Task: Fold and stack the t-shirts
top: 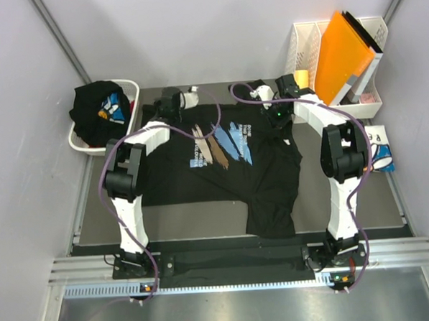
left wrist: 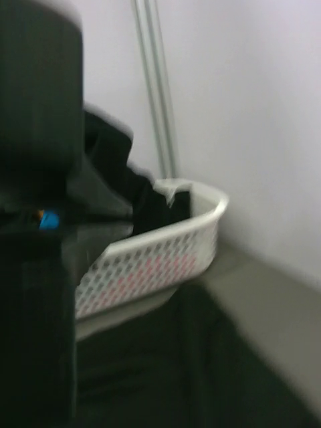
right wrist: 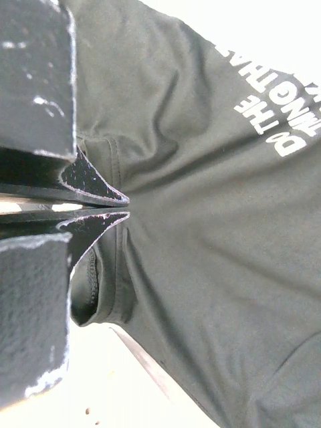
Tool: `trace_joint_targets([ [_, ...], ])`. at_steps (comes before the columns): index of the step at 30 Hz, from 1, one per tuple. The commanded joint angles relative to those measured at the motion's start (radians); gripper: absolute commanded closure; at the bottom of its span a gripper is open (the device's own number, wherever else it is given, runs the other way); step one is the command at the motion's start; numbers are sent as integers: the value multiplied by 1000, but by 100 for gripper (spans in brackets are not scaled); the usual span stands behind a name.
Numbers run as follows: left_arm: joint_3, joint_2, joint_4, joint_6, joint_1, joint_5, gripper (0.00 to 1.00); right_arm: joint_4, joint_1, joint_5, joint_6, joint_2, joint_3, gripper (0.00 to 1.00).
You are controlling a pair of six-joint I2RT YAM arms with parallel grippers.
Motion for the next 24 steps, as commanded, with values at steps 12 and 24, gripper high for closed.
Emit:
trace_joint_targets([
  [12,284,158,-578,-322,164,337,100,4,11,-22,7,-13,28,100],
  [24,359,266,-676,-377,182,420,100,-13,12,-1,7,10,57,100],
])
